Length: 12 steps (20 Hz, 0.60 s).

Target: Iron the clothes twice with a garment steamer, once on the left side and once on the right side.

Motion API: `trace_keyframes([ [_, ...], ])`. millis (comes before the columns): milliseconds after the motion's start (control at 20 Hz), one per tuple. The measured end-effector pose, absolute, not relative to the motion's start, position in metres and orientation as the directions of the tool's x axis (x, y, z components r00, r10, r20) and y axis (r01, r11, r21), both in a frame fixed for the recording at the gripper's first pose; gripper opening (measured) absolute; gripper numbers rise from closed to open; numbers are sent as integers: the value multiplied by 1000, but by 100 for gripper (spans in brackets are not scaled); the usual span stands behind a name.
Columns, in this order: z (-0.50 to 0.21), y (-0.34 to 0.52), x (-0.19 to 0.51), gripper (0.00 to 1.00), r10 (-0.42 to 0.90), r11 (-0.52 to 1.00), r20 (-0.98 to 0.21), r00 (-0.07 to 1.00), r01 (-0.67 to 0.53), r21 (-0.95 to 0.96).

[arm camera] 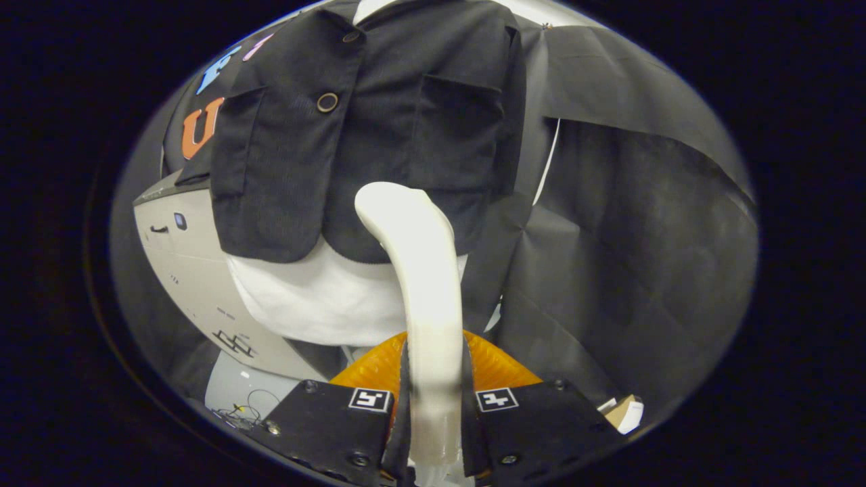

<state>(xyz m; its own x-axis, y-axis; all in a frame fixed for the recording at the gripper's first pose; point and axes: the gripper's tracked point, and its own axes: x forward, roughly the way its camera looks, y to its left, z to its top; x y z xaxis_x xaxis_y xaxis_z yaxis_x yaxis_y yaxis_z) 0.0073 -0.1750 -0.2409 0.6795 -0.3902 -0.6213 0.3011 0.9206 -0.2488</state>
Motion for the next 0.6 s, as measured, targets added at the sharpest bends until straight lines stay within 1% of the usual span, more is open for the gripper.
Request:
trace_keyframes([
  [100, -246, -170, -6, 33, -385, 922, -645, 661, 310, -233],
  [250, -229, -160, -14, 33, -375, 925, -620, 689, 323, -201],
  [400, -194, -149, -27, 33, -369, 925, -573, 731, 347, -153],
  [600, -133, -138, -59, 33, -393, 916, -490, 778, 378, -133],
])
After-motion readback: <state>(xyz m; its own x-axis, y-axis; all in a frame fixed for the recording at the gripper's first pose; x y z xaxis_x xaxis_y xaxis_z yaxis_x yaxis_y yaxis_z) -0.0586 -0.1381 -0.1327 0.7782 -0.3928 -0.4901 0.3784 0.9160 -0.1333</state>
